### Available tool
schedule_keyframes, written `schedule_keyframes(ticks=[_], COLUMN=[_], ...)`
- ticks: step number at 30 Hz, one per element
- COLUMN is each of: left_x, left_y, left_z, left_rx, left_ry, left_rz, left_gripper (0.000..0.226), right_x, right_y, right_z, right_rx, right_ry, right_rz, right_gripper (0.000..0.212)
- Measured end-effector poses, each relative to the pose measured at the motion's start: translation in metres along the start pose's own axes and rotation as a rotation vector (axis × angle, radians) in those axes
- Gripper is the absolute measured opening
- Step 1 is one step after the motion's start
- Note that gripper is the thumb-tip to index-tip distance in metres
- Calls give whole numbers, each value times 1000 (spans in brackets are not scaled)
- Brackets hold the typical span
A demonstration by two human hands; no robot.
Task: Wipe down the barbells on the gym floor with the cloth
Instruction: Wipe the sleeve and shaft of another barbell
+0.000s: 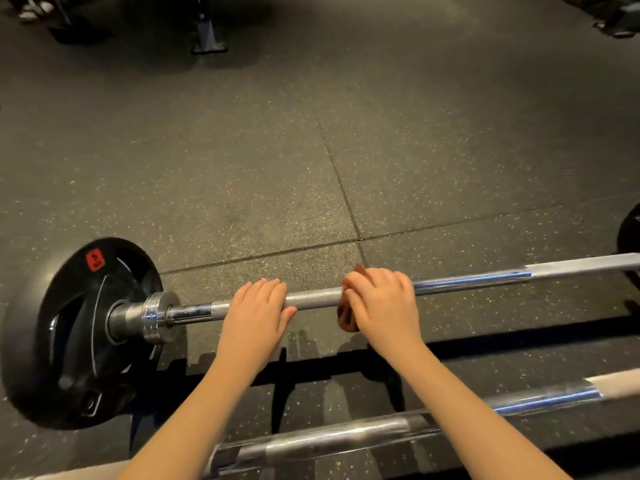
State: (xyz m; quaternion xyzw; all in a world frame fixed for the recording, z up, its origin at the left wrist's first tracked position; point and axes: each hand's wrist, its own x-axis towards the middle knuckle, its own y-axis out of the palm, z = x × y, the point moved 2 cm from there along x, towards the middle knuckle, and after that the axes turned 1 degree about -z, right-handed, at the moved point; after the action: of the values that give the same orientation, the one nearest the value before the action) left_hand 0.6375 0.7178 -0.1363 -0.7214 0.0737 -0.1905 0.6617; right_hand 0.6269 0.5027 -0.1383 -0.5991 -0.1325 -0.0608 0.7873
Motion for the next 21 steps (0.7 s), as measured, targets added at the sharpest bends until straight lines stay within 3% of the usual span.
schedule_keyframes(ticks=[5,9,12,15,18,21], left_x=[-2,-4,-3,-2,-2,-3], left_y=[2,4,4,3,4,5], left_z=[-5,-1,0,-3,-3,-1], left_rx=[-8,-8,-25,-37,-34,-25], left_ry=[-39,-50,-48,-39,-31,-25], left_rz=[-4,-2,12,7,11,15], left_gripper=[45,47,46,41,39,46], right_x=[-7,-5,3,5,0,-6], right_y=[2,12,5,-4,-3,8], right_z=[4,42,21,-10,2,41], right_rx=[39,101,85,46,63,140], right_ry=[253,53,-76,104,298,142], right_rz=[-66,-25,-1,-37,-67,-1], right_gripper=[36,31,29,33,40,30])
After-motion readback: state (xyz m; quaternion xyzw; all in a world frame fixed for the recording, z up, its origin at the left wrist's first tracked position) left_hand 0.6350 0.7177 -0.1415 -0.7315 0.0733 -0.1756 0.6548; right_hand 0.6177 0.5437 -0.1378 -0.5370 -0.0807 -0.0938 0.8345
